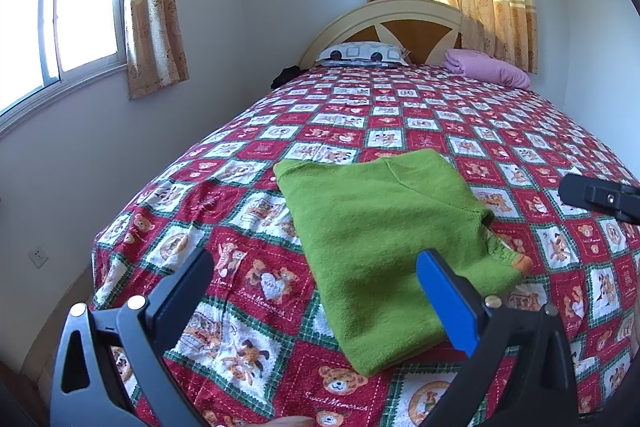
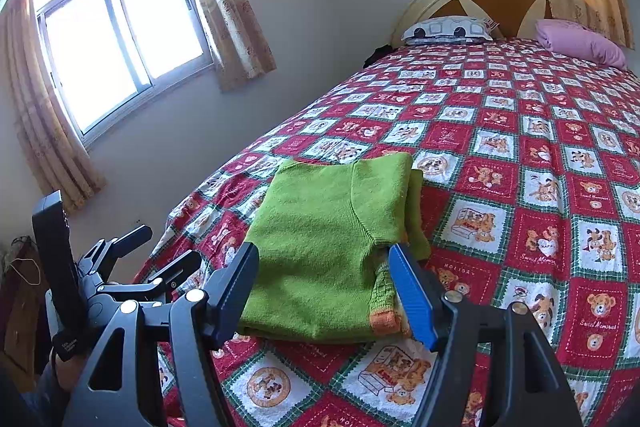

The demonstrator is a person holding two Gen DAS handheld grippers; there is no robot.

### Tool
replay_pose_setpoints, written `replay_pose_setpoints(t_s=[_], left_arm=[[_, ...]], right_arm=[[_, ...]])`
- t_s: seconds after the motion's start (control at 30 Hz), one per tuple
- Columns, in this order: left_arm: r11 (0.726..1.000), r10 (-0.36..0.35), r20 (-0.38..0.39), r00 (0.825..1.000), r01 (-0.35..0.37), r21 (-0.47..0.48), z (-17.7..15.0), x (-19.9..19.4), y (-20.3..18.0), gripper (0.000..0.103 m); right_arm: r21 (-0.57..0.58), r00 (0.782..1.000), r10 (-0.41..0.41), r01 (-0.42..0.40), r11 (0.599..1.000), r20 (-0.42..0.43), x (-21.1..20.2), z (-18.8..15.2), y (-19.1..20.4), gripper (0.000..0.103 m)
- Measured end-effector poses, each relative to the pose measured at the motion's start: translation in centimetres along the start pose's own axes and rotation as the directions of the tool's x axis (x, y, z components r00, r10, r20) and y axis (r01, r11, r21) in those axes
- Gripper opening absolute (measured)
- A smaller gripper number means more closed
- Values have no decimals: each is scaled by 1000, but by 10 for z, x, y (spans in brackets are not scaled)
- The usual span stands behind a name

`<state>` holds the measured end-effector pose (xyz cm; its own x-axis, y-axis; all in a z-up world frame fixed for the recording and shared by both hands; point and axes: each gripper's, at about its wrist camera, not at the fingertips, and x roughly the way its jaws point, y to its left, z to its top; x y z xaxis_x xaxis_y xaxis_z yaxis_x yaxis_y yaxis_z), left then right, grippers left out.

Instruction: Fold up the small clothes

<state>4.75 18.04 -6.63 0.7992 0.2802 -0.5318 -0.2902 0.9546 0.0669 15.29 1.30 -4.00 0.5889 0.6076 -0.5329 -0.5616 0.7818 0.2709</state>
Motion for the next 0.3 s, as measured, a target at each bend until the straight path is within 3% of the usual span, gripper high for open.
replay_pose_setpoints(t_s=[0.3], left_arm=[[1000, 14, -20, 1000, -14, -7, -5, 7, 3, 103]], right_arm=[[-1, 1000, 8, -8, 1000, -19, 4, -4, 2, 68]])
